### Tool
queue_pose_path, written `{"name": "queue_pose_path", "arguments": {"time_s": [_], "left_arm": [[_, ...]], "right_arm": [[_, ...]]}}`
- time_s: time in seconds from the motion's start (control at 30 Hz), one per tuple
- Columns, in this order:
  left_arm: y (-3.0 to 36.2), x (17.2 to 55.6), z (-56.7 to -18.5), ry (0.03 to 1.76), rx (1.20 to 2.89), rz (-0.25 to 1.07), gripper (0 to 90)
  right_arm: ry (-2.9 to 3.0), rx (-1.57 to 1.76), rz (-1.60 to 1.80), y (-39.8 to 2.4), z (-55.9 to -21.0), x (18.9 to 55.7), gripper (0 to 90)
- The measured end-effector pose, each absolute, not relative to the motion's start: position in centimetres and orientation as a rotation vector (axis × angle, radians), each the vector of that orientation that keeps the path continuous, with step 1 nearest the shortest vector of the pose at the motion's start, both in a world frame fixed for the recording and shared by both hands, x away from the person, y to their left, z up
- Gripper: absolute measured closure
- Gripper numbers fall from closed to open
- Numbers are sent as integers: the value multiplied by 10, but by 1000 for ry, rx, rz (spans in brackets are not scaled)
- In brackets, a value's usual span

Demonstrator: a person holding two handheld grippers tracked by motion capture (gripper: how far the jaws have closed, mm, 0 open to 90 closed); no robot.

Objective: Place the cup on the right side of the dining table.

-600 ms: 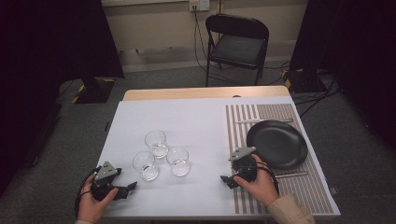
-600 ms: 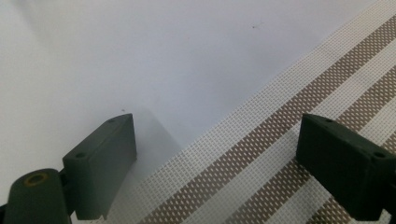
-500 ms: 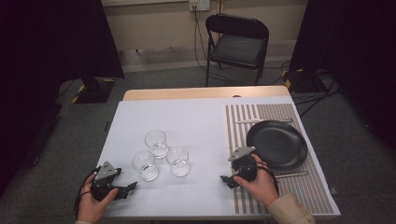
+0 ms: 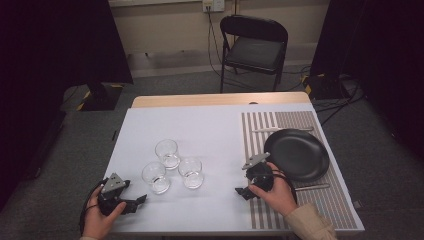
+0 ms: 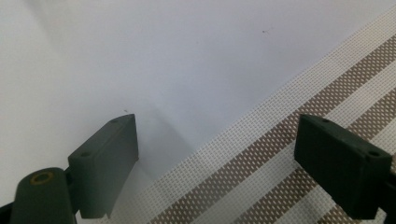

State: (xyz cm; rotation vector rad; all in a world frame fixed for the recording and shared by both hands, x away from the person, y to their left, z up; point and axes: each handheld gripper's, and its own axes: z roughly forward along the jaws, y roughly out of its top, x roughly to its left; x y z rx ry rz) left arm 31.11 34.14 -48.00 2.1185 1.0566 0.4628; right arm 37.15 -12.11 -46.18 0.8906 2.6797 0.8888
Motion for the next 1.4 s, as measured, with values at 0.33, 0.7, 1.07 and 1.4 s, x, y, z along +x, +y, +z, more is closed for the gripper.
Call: {"name": "queue_pose_path", "arguments": {"time_s": [0.33, 0.7, 1.07, 1.4], "left_arm": [[341, 311, -480, 1057, 2118, 462, 128], [342, 311, -480, 1057, 2117, 461, 127], [342, 311, -480, 1057, 2117, 461, 127], [342, 311, -480, 1056, 2119, 461, 127]], "right_arm": [[2691, 900, 909, -120, -457, 377, 128], [2715, 897, 904, -116, -454, 381, 129], [2733, 885, 892, -110, -447, 386, 130], [2739, 884, 900, -105, -441, 390, 131]]}}
